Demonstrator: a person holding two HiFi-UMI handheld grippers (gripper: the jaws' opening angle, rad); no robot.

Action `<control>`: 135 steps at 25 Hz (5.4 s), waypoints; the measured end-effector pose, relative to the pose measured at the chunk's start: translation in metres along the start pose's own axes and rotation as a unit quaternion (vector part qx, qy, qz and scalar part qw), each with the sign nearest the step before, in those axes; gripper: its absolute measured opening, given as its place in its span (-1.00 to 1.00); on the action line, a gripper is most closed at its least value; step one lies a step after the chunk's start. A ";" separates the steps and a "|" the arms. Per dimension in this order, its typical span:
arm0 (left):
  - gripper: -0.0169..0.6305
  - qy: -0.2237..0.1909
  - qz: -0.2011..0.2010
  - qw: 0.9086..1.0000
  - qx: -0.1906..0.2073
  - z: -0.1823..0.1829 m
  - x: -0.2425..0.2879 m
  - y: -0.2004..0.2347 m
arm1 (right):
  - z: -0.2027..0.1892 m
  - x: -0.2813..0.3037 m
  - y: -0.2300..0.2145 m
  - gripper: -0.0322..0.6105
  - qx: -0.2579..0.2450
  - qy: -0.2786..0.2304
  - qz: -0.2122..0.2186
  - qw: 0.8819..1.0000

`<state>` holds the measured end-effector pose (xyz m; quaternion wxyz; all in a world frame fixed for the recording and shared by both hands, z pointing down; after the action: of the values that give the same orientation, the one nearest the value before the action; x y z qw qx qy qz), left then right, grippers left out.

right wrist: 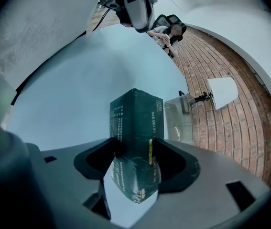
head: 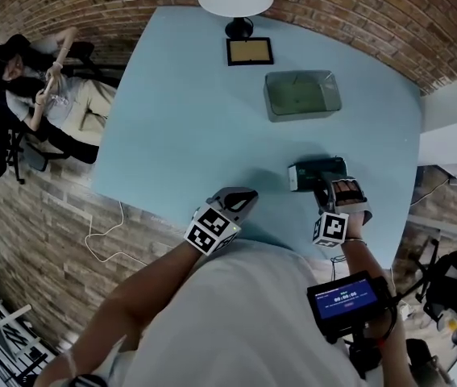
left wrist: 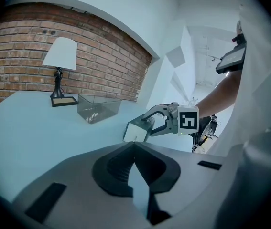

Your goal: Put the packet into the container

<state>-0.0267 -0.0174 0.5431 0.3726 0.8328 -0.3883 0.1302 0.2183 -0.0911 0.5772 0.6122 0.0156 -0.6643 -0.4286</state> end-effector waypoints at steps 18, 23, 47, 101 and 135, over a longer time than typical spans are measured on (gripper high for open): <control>-0.92 -0.014 0.000 1.000 -0.003 -0.002 0.000 0.003 | 0.000 -0.011 -0.009 -0.04 0.021 0.004 -0.007 1.000; -0.92 -0.014 0.004 1.000 -0.009 -0.004 -0.003 0.006 | -0.001 -0.016 -0.026 -0.04 0.027 0.004 -0.026 0.999; -0.92 -0.037 0.023 0.998 -0.034 -0.004 -0.009 0.015 | -0.041 -0.013 -0.159 -0.04 0.011 0.005 -0.126 0.992; -0.92 -0.056 0.078 0.991 -0.091 -0.011 -0.021 0.029 | -0.058 0.135 -0.240 -0.02 -0.045 -0.035 0.156 0.986; -0.92 -0.027 -0.006 0.999 0.040 0.046 -0.021 0.013 | -0.082 -0.088 -0.082 -0.87 0.579 -0.210 -0.106 0.781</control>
<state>-0.0536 -0.0443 0.5078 0.3294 0.8524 -0.3876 0.1209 0.2663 -0.1403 0.4493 0.2841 0.3470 -0.8936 -0.0183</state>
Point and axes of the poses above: the fingertips, and each gripper's own axes: x forward along the fingers, y to its left, z out of its top, the point moved 10 cm from there along -x, backward along the fingers, and after that the axes turned 15 degrees about -x, right-handed, at the moved point
